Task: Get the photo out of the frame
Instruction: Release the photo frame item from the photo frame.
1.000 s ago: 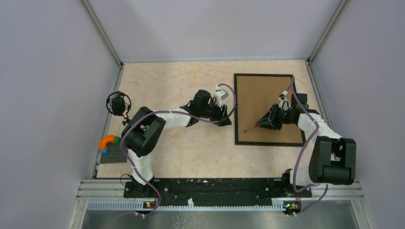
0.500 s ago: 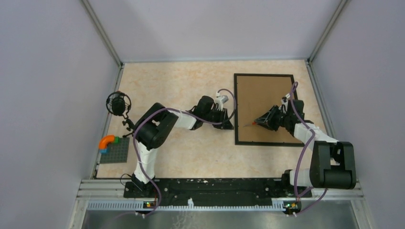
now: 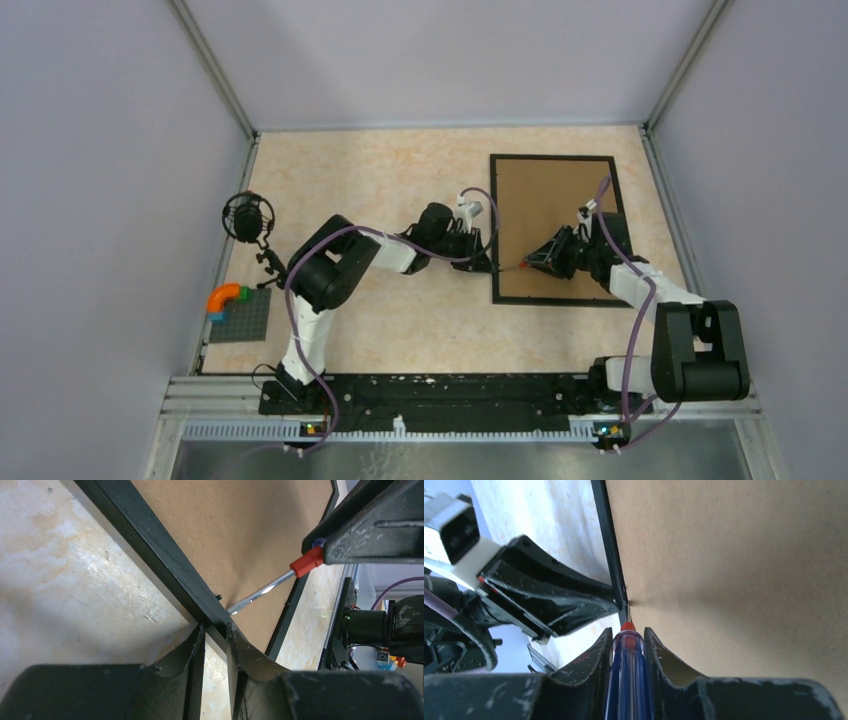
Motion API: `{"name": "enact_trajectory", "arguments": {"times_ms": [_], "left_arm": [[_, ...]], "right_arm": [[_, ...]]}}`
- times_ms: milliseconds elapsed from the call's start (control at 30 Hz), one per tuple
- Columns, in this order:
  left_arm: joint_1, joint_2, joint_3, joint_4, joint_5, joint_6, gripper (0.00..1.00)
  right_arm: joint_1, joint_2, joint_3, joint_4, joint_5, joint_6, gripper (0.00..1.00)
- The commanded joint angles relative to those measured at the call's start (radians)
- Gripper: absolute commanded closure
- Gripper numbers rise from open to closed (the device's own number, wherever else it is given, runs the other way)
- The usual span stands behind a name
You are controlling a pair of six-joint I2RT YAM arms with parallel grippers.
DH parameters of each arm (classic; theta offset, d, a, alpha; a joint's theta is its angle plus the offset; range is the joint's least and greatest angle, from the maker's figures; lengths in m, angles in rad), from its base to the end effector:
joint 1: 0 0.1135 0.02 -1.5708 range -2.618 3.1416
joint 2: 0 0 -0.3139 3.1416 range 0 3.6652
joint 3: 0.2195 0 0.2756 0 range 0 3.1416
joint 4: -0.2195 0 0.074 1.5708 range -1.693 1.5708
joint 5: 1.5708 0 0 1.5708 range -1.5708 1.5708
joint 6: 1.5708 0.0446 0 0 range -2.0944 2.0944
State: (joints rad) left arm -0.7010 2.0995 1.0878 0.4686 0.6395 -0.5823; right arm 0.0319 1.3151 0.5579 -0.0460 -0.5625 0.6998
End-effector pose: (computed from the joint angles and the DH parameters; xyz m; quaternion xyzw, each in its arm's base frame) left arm 0.3389 -0.3208 0.1316 0.2033 0.8161 -0.4986 0.2100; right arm 0.2540 0.0319 0.1956 0.1938 0.8757 0.3690 0.2439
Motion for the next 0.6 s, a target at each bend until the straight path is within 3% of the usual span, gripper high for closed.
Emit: {"name": "enact_trajectory", "arguments": {"times_ms": [0, 567], "left_arm": [[-0.006, 0.039, 0.006, -0.022, -0.032, 0.006, 0.73], [-0.004, 0.043, 0.003, -0.021, -0.032, 0.009, 0.74]], "right_arm": [[0.015, -0.042, -0.027, 0.038, 0.004, 0.031, 1.0], [-0.012, 0.03, 0.047, 0.06, 0.009, -0.013, 1.0]]}}
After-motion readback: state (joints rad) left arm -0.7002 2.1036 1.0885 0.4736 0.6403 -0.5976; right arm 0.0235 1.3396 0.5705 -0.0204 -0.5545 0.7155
